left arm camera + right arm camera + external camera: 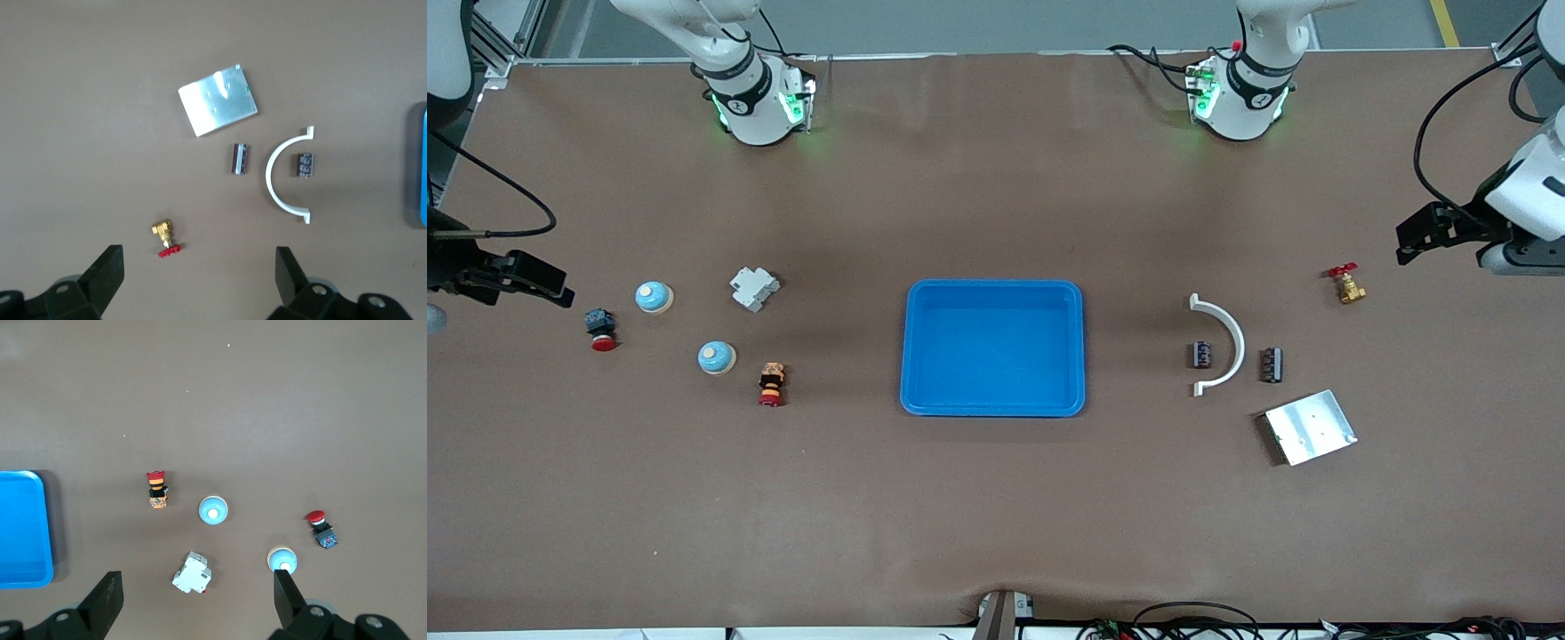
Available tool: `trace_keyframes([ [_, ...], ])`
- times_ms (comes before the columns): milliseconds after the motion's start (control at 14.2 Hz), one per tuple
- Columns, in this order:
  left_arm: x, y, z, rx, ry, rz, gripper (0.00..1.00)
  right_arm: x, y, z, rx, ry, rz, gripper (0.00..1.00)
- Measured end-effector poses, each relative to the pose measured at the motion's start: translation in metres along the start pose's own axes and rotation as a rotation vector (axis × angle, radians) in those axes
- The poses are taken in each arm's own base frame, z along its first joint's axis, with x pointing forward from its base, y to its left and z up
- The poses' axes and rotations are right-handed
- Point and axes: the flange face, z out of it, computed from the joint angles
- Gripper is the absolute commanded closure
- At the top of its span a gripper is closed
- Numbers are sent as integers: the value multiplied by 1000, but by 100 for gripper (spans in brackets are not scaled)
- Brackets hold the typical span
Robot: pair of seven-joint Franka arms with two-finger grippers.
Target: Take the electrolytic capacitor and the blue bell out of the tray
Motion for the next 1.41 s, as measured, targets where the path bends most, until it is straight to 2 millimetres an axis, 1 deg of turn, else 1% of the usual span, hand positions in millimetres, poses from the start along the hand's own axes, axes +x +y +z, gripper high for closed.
trace_keyframes([
  [141, 9, 1, -13, -3, 32, 4, 0, -3, -2, -6, 0, 11, -3, 0],
  [352, 27, 0, -20, -12, 57, 8, 0, -8, -9, -19, 0, 32, -16, 0],
  [563, 42, 2, -14, -24, 57, 16, 0, -16, -9, -34, 0, 56, -15, 0],
  [704, 49, 12, -8, -32, 52, 33, 0, -20, -9, -40, -1, 57, -15, 0],
  [845, 52, 22, -7, -31, 50, 46, 0, -26, -8, -44, -2, 38, -14, 0],
  [915, 52, 24, -7, -28, 51, 42, 0, -30, -7, -47, -4, 30, -13, 0],
  [1126, 53, 23, -11, -24, 57, -23, 0, -42, -5, -56, -11, 9, -10, 0],
  [1337, 53, 22, -13, -25, 62, -56, 0, -46, -5, -62, -11, 14, -11, 0],
  [1408, 54, 21, -17, -25, 70, -59, 0, -47, -5, -63, -11, 14, -11, 0],
])
